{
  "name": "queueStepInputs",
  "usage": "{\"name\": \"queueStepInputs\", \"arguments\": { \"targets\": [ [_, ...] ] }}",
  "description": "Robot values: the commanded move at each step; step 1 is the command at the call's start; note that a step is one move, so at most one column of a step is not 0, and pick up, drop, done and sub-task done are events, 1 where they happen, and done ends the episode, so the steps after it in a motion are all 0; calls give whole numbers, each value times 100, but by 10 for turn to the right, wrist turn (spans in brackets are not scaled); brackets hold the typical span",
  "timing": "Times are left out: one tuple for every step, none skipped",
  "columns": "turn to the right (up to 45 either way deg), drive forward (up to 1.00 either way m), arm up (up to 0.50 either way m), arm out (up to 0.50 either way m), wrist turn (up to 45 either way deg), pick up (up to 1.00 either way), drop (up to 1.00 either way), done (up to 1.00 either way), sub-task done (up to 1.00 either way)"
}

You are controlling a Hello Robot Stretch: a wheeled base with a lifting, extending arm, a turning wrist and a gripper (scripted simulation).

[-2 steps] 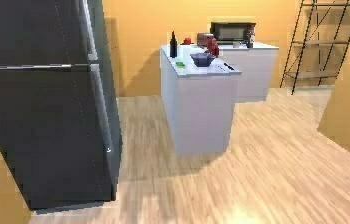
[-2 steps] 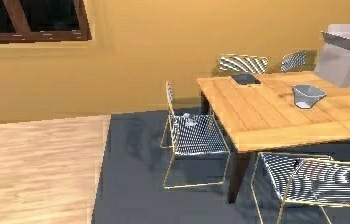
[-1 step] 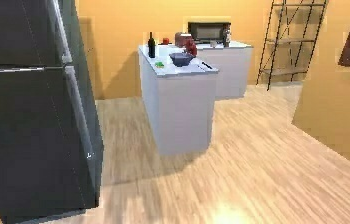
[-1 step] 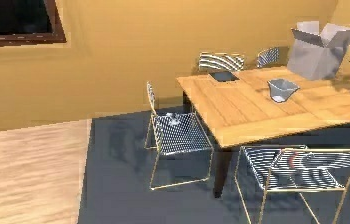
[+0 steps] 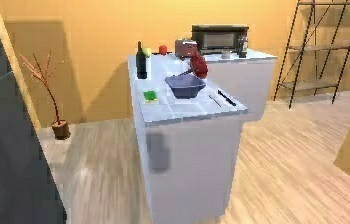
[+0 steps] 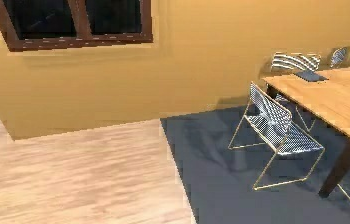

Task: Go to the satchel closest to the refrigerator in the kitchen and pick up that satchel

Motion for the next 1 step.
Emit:
{"name": "queueStepInputs", "arguments": {
  "targets": [
    [450,0,0,0,0,0,0,0,0]
  ]
}}
